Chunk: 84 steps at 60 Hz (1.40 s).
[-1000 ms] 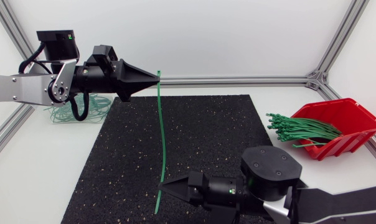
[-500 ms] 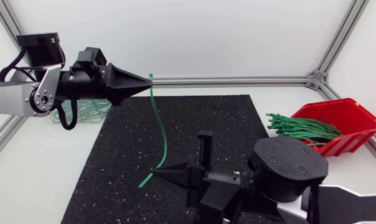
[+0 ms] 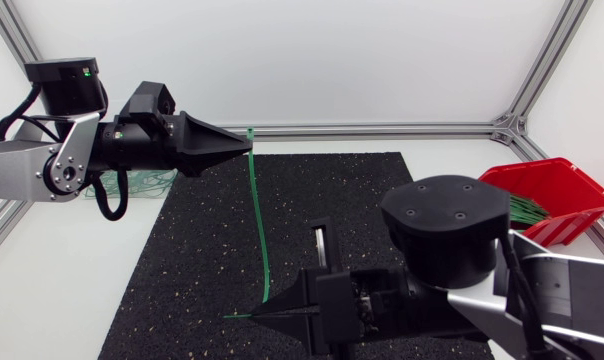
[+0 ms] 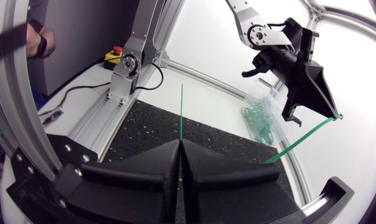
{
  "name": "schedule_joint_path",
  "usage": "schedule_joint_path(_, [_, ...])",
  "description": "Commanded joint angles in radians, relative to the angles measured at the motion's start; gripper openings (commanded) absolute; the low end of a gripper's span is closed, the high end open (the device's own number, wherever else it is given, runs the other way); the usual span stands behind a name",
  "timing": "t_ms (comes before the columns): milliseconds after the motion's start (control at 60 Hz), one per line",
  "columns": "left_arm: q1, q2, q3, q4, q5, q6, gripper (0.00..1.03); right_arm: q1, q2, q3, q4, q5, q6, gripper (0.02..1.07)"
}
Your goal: Take a green cable tie from the red box, thread the tail through the head to close it, then place it in the transparent bin on the left.
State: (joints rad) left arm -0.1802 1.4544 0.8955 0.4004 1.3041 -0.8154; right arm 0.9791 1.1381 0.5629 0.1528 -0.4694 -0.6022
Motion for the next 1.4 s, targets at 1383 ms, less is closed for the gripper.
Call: schedule_joint_path(1383, [-0.340, -0.486, -0.279, 0.147, -0.440, 0.032, 0.04, -0.220, -0.098, 0.586, -0.585, -0.535, 1.647, 0.08])
